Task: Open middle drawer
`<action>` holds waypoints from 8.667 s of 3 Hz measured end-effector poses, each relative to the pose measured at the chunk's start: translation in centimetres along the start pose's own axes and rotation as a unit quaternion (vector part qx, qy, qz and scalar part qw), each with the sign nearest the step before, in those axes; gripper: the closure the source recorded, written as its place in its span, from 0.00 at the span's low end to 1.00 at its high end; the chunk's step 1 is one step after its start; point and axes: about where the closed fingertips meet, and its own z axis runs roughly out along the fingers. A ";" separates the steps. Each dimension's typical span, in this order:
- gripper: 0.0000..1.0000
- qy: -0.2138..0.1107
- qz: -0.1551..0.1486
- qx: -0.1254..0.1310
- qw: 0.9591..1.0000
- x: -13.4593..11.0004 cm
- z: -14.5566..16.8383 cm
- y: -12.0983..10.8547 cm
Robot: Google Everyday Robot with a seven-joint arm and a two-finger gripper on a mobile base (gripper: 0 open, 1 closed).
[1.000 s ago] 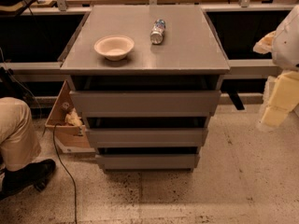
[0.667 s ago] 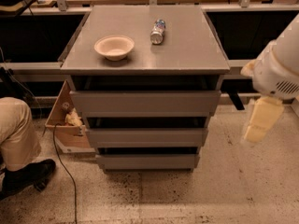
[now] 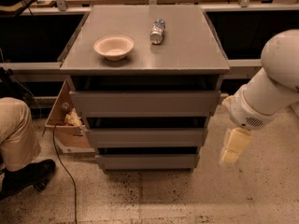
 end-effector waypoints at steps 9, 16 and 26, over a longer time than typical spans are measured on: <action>0.00 -0.159 0.083 -0.105 0.978 -5.7 32.4 -2.8; 0.00 -0.264 0.149 0.023 0.953 -8.0 39.5 -16.2; 0.76 -0.210 0.039 -0.074 0.974 -7.8 39.1 -2.3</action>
Offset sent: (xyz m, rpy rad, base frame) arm -0.0005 0.0094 -0.0349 0.0374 0.0131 0.0141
